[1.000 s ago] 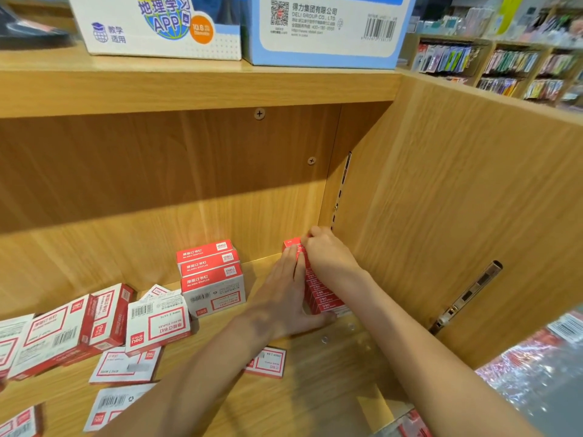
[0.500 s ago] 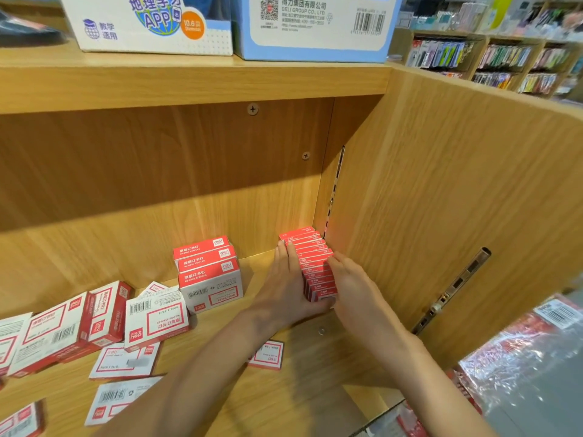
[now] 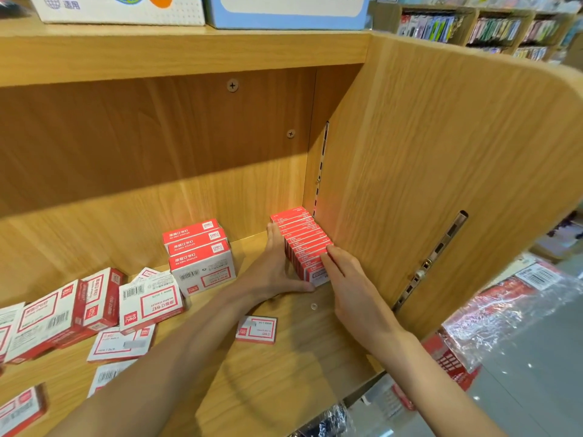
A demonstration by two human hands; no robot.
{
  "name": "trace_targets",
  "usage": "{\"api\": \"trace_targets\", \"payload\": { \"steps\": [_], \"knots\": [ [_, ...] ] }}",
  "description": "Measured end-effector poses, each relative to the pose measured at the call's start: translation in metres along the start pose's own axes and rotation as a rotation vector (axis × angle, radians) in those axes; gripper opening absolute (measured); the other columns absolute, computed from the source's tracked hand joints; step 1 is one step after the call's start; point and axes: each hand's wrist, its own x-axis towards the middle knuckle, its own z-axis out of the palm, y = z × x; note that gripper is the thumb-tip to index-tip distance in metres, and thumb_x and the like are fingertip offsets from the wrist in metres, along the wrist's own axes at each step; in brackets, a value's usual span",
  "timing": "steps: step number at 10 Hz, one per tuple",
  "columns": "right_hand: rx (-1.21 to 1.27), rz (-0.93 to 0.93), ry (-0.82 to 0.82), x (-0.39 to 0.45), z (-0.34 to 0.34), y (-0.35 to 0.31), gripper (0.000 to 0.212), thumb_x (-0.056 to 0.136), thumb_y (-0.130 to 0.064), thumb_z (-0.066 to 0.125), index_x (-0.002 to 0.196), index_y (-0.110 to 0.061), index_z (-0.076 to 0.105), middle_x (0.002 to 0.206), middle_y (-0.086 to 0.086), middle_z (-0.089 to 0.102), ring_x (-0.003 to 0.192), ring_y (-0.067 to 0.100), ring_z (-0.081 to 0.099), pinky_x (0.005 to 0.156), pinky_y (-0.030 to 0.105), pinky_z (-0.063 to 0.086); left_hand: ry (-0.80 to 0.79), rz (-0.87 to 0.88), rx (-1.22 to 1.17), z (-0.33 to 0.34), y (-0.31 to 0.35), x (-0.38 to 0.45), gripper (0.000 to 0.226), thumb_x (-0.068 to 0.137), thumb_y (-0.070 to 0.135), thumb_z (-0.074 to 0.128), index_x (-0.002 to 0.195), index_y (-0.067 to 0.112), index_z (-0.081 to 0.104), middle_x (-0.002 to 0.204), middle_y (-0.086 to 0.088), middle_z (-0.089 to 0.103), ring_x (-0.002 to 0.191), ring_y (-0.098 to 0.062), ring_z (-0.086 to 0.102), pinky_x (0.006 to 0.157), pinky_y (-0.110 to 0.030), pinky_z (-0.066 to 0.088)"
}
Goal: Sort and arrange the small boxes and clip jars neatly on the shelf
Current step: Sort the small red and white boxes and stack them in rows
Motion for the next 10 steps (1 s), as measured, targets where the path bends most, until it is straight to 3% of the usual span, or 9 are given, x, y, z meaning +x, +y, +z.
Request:
{"api": "trace_targets", "payload": {
  "steps": [2,3,4,5,6,7,8,9,10],
  "knots": [
    [-0.032,-0.041,0.161,-0.009,0.01,0.003,0.058,0.088,0.007,0.046,0.142,-0.003,0.027,0.149,0.011,0.025,0.14,0.019,0.018,0.115,0.035,0.021,0.048,-0.012,0.148,0.013,0.002,-0.016,0.104,0.069,0.052,0.071,0.143,0.021,0.004,0.153,-0.004,0.017,0.142,-0.028,0.004,0.115,-0.046,0.003],
    [0.055,-0.012,0.109,-0.011,0.007,0.004,0.053,0.095,-0.002,0.038,0.144,-0.011,0.023,0.151,0.003,0.019,0.138,0.007,0.014,0.113,0.02,0.013,0.002,-0.035,0.199,0.014,0.003,-0.013,0.115,0.068,0.051,0.073,0.144,0.019,-0.006,0.155,-0.005,0.005,0.142,-0.029,-0.007,0.114,-0.049,-0.003],
    [-0.004,-0.041,0.131,-0.009,0.009,0.005,0.05,0.095,-0.004,0.039,0.143,-0.011,0.026,0.15,0.005,0.022,0.139,0.014,0.016,0.113,0.024,0.017,0.012,-0.024,0.211,0.013,0.008,-0.014,0.106,0.07,0.045,0.073,0.144,0.019,0.002,0.154,-0.005,0.01,0.142,-0.03,-0.002,0.114,-0.051,0.001],
    [0.05,-0.03,0.14,-0.009,0.01,0.006,0.049,0.096,-0.006,0.036,0.143,-0.016,0.026,0.149,0.0,0.023,0.138,0.01,0.017,0.112,0.021,0.014,0.07,0.053,0.14,0.008,0.012,-0.021,0.09,0.071,0.039,0.073,0.139,0.018,0.018,0.14,-0.006,0.034,0.133,-0.026,0.029,0.11,-0.044,0.023],
    [0.081,-0.054,0.182,-0.008,0.01,0.006,0.047,0.093,0.0,0.041,0.138,-0.012,0.036,0.145,0.003,0.03,0.135,0.012,0.022,0.112,0.024,0.021,0.095,0.112,0.105,-0.005,0.012,-0.043,0.08,0.078,0.024,0.069,0.142,0.019,0.019,0.143,0.0,0.035,0.127,-0.014,0.038,0.101,-0.019,0.029],
    [0.088,-0.166,0.282,-0.004,0.009,-0.008,0.037,0.085,0.004,0.048,0.12,-0.003,0.055,0.127,0.011,0.051,0.121,0.022,0.04,0.101,0.027,0.032,0.183,0.172,0.265,-0.021,0.007,-0.076,0.058,0.087,0.019,0.057,0.139,0.018,0.031,0.141,0.001,0.039,0.122,-0.01,0.044,0.093,-0.015,0.031],
    [0.141,-0.254,0.237,0.0,0.01,-0.036,0.03,0.083,-0.013,0.049,0.11,-0.006,0.06,0.112,0.007,0.059,0.106,0.021,0.051,0.09,0.015,0.03,0.283,0.197,0.272,-0.042,-0.005,-0.114,0.039,0.087,0.026,0.045,0.124,0.017,0.051,0.122,0.002,0.055,0.106,-0.01,0.053,0.086,-0.016,0.037],
    [0.097,-0.282,-0.15,0.004,0.023,-0.062,0.042,0.086,-0.04,0.057,0.119,-0.013,0.055,0.115,0.002,0.055,0.11,0.016,0.047,0.084,0.015,0.027,0.336,0.18,0.249,-0.059,-0.028,-0.148,0.039,0.083,0.036,0.034,0.11,0.02,0.059,0.106,0.01,0.057,0.095,0.0,0.052,0.082,-0.006,0.035],
    [-0.011,-0.31,-0.258,0.009,0.036,-0.079,0.037,0.083,-0.038,0.062,0.112,-0.016,0.056,0.111,0.0,0.052,0.106,0.015,0.046,0.079,0.021,0.029,0.37,0.122,0.27,-0.071,-0.049,-0.179,0.039,0.082,0.037,0.033,0.106,0.022,0.06,0.104,0.011,0.06,0.093,0.002,0.051,0.08,-0.004,0.035]
  ]
}}
